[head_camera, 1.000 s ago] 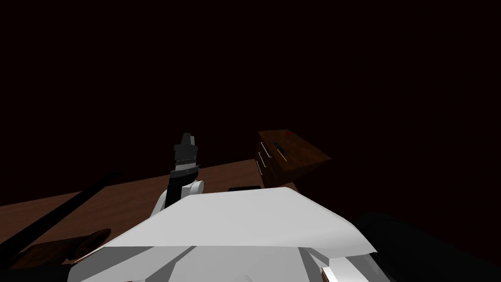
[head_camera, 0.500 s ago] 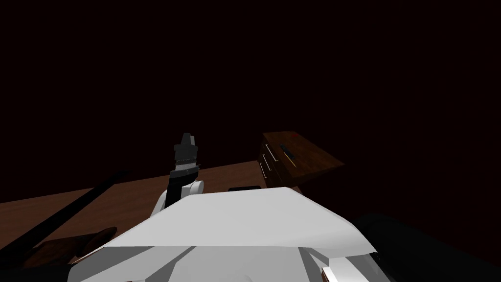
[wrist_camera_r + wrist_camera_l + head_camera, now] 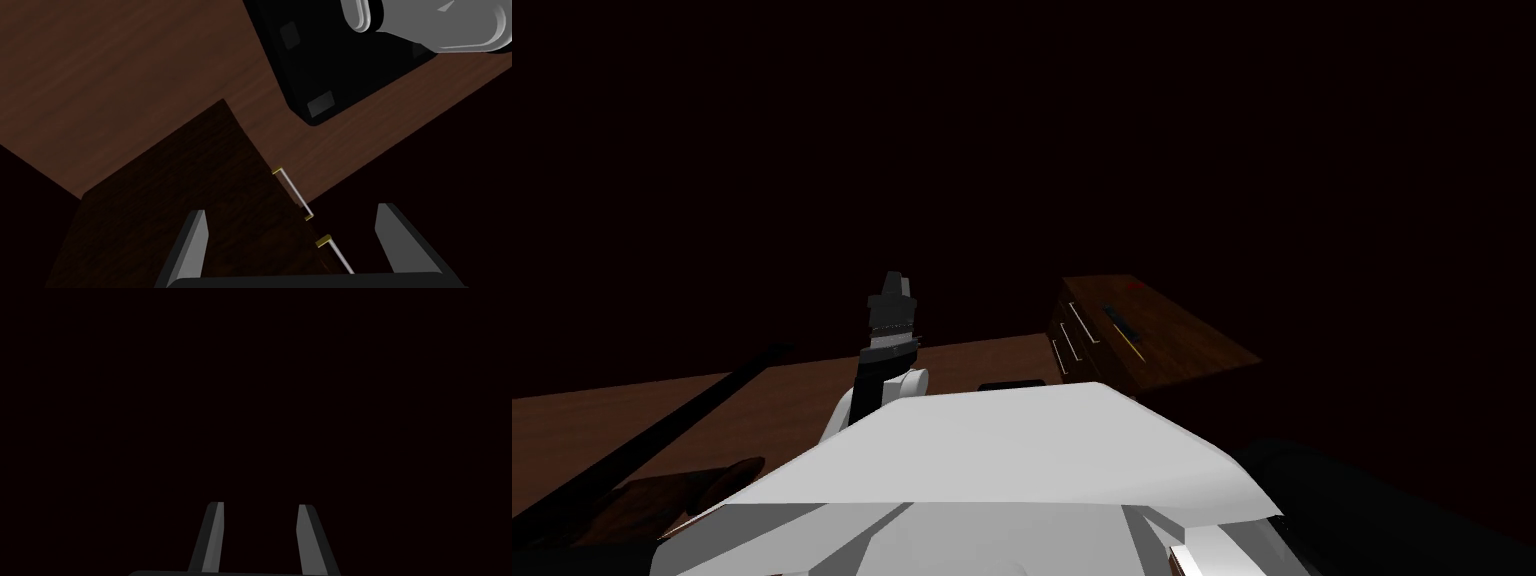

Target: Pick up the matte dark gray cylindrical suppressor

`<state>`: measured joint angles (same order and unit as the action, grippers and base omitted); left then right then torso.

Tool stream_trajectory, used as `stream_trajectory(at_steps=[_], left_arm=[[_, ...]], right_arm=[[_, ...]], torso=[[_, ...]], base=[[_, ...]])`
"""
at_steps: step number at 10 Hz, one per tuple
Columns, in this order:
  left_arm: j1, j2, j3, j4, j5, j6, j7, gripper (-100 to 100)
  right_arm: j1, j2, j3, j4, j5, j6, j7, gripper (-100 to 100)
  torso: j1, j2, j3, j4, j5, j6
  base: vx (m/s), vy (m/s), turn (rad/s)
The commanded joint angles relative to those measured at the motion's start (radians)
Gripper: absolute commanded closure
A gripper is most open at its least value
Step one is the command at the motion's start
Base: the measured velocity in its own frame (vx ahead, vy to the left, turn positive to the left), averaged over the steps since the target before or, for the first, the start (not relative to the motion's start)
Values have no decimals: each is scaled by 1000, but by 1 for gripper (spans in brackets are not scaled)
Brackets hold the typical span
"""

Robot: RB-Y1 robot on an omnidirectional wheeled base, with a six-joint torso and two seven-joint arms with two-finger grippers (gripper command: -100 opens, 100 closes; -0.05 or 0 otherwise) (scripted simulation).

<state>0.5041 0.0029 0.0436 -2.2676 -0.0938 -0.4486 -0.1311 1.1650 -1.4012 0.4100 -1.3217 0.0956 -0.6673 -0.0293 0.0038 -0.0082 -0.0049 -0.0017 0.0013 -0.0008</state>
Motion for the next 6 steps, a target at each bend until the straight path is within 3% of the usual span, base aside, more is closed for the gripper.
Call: stream_trajectory(at_steps=[1, 6], left_arm=[[0, 0, 0, 0, 0, 0, 0, 0], [0, 0, 0, 0, 0, 0, 0, 0]], right_arm=[[15, -50, 12, 29, -1, -4, -10, -100], [55, -178, 29, 123, -10, -38, -22, -100]], torso=[[0, 0, 0, 0, 0, 0], [0, 0, 0, 0, 0, 0]], base=[[111, 66, 143], [138, 60, 125]])
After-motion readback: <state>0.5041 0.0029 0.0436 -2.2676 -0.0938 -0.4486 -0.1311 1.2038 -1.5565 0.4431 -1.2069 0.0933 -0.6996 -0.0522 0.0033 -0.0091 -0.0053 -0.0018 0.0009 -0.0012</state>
